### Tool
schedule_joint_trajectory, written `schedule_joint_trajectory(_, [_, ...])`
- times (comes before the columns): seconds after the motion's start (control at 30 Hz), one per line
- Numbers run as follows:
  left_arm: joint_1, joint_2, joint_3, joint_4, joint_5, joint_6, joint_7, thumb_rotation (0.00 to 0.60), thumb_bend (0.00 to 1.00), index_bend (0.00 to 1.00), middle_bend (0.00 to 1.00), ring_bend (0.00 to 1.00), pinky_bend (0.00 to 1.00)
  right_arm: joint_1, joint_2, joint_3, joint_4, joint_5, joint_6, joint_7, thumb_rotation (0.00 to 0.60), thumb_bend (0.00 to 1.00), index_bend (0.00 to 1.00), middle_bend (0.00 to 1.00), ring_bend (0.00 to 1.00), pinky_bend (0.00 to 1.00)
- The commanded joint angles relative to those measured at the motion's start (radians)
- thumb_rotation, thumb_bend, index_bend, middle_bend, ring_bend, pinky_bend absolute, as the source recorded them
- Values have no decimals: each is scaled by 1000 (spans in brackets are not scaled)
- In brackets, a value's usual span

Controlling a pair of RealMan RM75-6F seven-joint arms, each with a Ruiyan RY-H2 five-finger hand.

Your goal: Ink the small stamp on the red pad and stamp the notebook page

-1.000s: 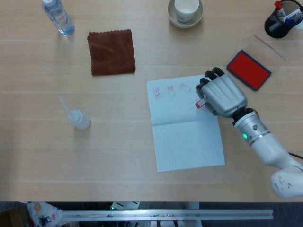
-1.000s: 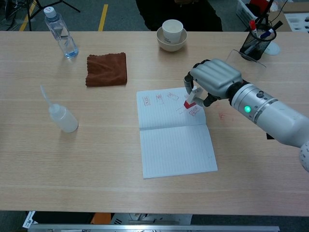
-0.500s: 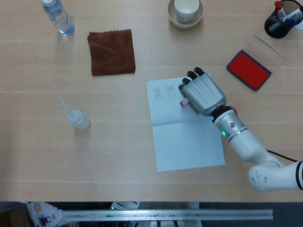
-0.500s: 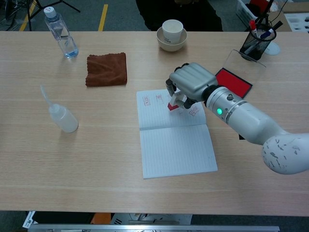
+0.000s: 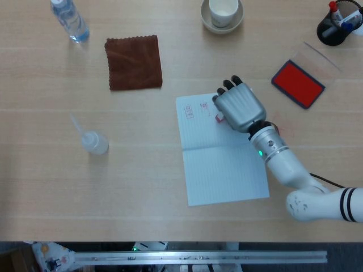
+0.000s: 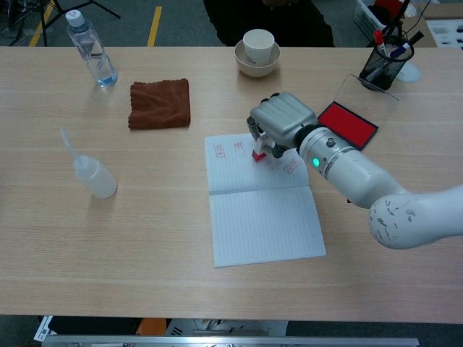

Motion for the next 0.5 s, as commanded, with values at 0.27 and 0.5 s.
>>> schedule_joint_trajectory(0.27, [-2,-2,-2,3,-7,-9,1,600,340,125,91,22,52,15,-40,-3,61,-2,-14,13,600,343,630,442,238,208])
schedule_joint_trajectory(0.5, [-4,-3,-2,5,-10,-13,2,600,340,125,91,22,52,21,-65,-6,103,8,-26,8,600,344,631,442,238,208])
